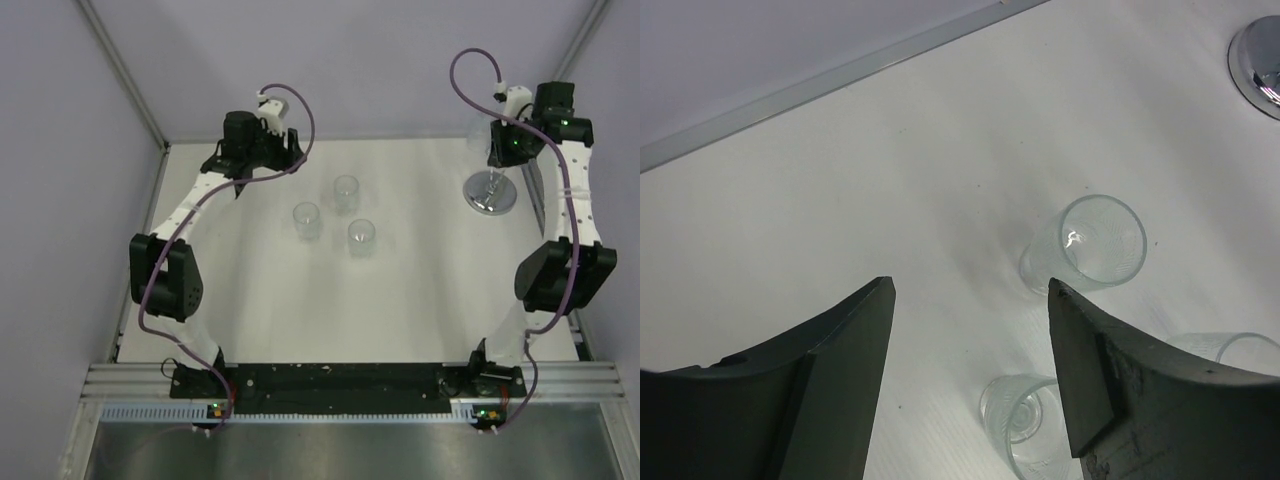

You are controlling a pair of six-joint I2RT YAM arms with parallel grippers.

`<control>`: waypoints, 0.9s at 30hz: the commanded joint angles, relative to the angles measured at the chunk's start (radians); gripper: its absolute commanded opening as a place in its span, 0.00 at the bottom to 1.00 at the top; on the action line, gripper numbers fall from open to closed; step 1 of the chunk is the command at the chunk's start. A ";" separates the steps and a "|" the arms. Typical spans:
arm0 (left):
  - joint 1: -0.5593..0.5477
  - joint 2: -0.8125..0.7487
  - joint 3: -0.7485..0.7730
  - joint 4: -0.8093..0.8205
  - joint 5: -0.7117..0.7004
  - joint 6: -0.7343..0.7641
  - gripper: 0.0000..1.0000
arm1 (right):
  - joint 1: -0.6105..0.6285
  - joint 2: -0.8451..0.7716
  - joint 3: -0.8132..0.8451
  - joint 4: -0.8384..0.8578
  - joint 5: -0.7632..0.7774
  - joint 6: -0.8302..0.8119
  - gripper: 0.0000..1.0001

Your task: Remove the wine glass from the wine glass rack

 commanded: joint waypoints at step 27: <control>-0.094 -0.016 0.020 0.214 0.309 0.154 0.69 | 0.086 0.131 0.375 0.067 0.230 0.030 0.56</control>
